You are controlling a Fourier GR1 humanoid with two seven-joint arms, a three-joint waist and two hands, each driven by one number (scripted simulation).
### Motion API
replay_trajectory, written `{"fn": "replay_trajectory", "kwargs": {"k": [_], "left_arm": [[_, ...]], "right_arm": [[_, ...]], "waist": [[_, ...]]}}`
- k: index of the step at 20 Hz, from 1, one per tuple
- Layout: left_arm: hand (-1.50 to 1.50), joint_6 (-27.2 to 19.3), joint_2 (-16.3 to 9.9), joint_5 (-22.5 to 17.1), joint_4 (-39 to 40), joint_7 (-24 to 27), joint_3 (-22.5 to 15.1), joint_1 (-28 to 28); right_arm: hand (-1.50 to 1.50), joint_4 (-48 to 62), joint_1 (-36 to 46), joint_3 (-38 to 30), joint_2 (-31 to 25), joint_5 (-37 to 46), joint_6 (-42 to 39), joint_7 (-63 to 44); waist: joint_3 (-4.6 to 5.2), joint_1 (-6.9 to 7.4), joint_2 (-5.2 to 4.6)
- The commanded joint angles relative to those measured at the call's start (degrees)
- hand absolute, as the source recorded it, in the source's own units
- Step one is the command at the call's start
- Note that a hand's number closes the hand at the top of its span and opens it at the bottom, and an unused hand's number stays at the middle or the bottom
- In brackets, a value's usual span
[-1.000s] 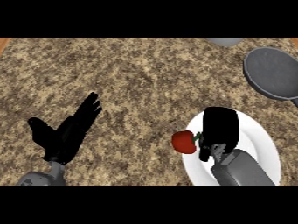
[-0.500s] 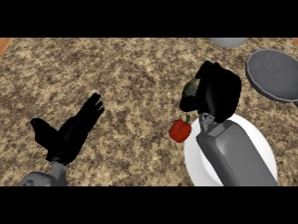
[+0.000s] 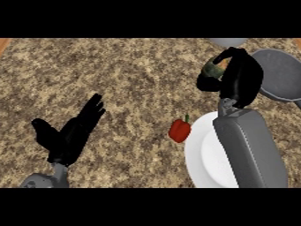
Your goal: Pick the squash from the plate and place it in the pan
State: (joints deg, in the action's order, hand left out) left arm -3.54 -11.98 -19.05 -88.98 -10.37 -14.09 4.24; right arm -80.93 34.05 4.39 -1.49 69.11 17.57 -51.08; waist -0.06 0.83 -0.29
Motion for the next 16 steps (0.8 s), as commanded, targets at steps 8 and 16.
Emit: {"fn": "replay_trajectory", "kwargs": {"k": [8,16], "left_arm": [[0.00,0.47,1.16,1.93,-0.37,0.00,0.51,-1.14],[0.00,0.34,3.22,1.95,1.35,-2.50,1.05,4.08]], "right_arm": [[1.50,24.94,5.04,-12.34,-12.47,-5.09,13.39,16.18],[1.50,42.77,6.84,-18.90,-17.32,-3.83,32.73,21.91]], "waist": [[0.00,0.42,-0.20],[-0.09,0.93,-0.67]]}}
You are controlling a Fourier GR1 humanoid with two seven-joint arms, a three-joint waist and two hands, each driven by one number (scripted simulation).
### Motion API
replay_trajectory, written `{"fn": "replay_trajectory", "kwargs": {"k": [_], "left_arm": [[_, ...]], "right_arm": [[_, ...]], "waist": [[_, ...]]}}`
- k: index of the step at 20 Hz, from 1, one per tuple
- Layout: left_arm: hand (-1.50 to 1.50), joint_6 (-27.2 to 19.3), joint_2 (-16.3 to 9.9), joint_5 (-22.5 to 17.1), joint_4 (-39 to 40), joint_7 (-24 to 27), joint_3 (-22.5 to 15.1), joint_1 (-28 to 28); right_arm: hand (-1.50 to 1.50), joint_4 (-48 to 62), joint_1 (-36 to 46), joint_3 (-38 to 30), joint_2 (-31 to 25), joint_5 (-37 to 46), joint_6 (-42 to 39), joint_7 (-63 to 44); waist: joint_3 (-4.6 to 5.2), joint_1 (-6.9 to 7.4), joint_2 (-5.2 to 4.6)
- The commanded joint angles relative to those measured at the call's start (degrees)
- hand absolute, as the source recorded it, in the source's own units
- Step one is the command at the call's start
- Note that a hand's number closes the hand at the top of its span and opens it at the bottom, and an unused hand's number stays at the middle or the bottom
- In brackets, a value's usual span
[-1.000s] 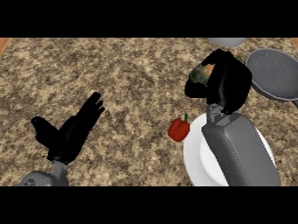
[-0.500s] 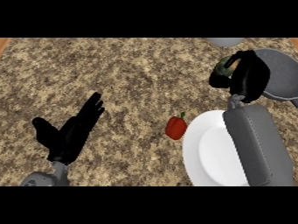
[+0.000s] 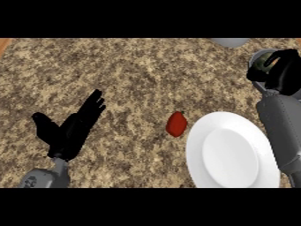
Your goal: Pick the squash from the plate and place it in the pan
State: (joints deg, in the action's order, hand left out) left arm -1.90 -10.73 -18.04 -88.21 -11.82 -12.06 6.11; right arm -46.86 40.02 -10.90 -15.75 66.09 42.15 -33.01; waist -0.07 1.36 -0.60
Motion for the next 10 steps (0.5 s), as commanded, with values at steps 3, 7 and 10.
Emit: {"fn": "replay_trajectory", "kwargs": {"k": [3,7,10], "left_arm": [[0.00,1.92,-0.50,-0.16,-0.17,0.44,0.25,-1.18],[0.00,3.72,-1.28,-1.31,-0.10,1.05,1.56,-0.98],[0.00,1.66,1.31,0.52,0.06,1.20,-0.41,-0.43]], "right_arm": [[1.50,11.97,3.40,-7.68,-6.71,-7.32,10.61,9.71],[1.50,18.37,4.43,-11.24,-11.19,-13.13,11.52,19.48],[1.50,22.95,5.29,-13.45,-12.29,-15.01,13.68,23.60]], "waist": [[-0.08,0.57,-0.16],[-0.14,1.03,-0.47],[-0.22,1.66,-0.74]]}}
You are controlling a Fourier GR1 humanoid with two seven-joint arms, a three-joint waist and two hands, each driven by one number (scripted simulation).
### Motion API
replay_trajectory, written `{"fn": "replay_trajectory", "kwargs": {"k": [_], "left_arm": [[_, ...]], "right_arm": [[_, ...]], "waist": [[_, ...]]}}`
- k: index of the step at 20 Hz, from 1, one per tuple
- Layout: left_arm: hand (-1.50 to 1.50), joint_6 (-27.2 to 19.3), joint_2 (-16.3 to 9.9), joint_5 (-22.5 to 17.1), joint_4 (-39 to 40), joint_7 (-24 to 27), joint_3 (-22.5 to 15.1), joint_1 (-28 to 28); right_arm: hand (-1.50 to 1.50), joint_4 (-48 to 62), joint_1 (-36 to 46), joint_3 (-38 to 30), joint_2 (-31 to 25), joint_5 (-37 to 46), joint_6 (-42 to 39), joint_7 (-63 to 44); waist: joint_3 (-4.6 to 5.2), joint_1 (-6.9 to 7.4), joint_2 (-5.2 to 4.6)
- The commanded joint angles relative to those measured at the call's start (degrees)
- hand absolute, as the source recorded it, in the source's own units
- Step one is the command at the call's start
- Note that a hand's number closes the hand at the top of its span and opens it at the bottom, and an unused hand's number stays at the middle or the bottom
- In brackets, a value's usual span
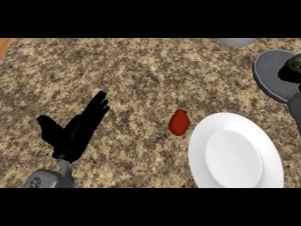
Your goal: Pick the squash from the plate and place it in the pan
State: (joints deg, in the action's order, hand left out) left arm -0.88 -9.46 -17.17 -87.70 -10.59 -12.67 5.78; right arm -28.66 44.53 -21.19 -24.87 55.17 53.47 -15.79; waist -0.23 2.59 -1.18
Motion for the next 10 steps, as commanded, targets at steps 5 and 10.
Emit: {"fn": "replay_trajectory", "kwargs": {"k": [5,10], "left_arm": [[0.00,0.80,-0.28,0.44,-0.47,-0.32,-0.07,0.76],[0.00,1.85,0.12,-0.22,2.89,1.05,1.17,2.07]], "right_arm": [[1.50,12.71,1.18,-6.77,-7.25,-5.78,-3.44,2.73],[-1.50,18.16,2.83,-5.56,-7.76,-5.19,-11.45,4.14]], "waist": [[-0.07,1.42,-0.62],[-0.07,1.44,-0.81]]}}
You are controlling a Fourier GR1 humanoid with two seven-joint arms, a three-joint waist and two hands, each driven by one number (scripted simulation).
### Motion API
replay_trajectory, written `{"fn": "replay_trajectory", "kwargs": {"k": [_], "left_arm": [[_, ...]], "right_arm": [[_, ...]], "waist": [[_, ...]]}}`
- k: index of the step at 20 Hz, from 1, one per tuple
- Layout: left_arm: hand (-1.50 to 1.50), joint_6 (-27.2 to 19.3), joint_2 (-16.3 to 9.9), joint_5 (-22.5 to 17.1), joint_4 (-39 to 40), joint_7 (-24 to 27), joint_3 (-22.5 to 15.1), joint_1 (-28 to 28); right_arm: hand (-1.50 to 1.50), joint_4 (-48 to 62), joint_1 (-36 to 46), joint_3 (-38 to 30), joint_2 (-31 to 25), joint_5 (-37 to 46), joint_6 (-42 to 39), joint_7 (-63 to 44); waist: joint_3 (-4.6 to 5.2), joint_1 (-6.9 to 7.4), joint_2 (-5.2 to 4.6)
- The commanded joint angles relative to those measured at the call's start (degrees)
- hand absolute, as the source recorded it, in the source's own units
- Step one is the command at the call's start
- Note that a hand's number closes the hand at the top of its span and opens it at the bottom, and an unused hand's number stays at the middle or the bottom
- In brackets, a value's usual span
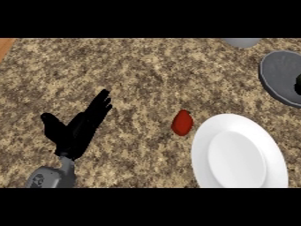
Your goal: Pick the squash from the plate and place it in the pan
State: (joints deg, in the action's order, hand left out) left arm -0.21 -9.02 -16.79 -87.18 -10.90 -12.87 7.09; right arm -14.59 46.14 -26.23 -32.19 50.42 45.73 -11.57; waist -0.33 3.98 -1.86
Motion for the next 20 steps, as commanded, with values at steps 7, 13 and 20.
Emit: {"fn": "replay_trajectory", "kwargs": {"k": [7,13,20], "left_arm": [[0.00,-0.16,-0.30,0.72,-0.45,0.16,0.41,0.01],[0.00,1.58,-1.26,-0.83,0.55,0.93,2.30,-0.12],[0.00,-3.08,1.84,1.91,-1.02,-1.77,0.16,0.03]], "right_arm": [[-1.50,-3.56,0.40,-10.97,0.96,-13.54,-3.84,17.32],[-1.50,-5.61,0.18,-20.23,1.46,-25.32,-9.45,26.84],[-1.50,-2.14,-9.00,-25.44,-1.06,-33.34,-28.26,38.52]], "waist": [[-0.38,-0.50,0.16],[-0.16,-1.24,0.27],[-0.01,-2.95,1.06]]}}
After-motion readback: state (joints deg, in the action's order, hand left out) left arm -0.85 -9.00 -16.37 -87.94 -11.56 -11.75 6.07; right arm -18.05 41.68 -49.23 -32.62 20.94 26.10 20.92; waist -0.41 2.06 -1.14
